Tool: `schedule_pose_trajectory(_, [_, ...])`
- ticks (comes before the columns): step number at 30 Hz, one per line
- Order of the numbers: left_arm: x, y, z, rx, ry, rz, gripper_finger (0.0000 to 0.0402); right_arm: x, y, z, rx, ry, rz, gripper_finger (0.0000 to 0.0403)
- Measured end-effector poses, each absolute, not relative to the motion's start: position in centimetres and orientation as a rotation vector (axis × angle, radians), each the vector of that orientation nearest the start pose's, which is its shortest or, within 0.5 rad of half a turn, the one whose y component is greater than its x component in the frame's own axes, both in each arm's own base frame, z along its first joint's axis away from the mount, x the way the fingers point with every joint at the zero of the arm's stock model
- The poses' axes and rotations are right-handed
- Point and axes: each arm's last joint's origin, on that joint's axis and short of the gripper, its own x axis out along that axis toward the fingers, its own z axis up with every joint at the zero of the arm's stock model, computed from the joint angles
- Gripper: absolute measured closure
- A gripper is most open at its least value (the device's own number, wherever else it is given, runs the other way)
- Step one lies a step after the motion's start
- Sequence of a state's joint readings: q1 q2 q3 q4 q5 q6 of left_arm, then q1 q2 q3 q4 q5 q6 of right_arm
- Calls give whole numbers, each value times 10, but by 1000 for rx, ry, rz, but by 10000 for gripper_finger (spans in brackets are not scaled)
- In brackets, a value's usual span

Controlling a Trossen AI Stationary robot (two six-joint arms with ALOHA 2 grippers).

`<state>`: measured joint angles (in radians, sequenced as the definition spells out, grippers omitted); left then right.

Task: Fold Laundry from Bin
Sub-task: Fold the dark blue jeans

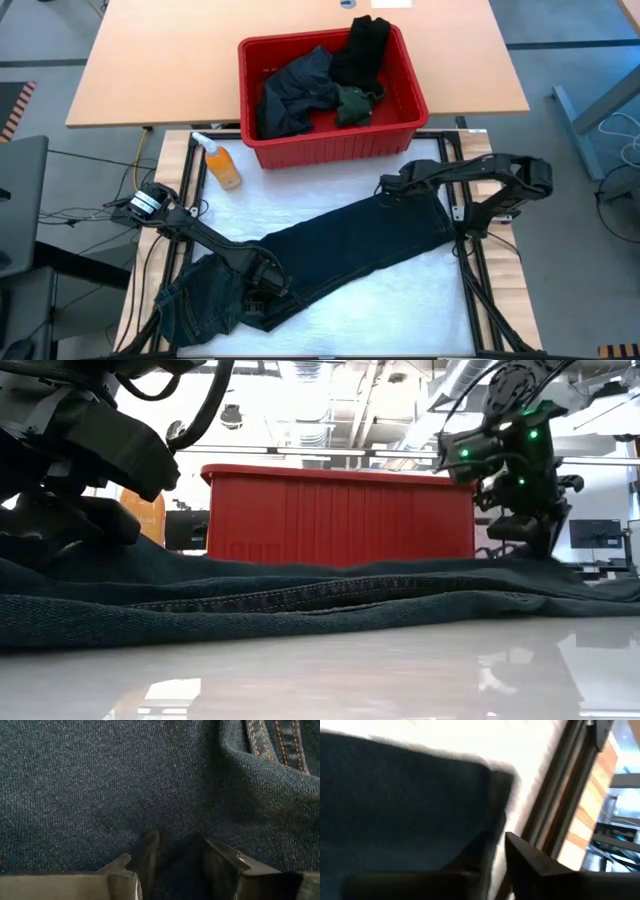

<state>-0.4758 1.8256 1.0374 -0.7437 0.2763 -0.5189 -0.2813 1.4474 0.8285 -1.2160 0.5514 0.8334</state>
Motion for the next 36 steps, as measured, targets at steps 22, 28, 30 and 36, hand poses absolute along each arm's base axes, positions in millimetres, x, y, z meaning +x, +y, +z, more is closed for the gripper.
schedule_pose_trajectory(22, [264, -154, 132, -191, 1644, -170, 267, 176, -55, 170, 522, 1409, -1214, 161])
schedule_pose_trajectory(28, [262, -157, 133, -181, 1643, -171, 267, 158, -60, 142, 571, 1432, -1237, 163])
schedule_pose_trajectory(30, [262, -157, 133, -185, 1644, -169, 267, 158, -61, 138, 573, 1422, -1204, 164])
schedule_pose_trajectory(36, [262, -157, 133, -197, 1647, -164, 267, 162, -61, 135, 572, 1397, -1150, 218])
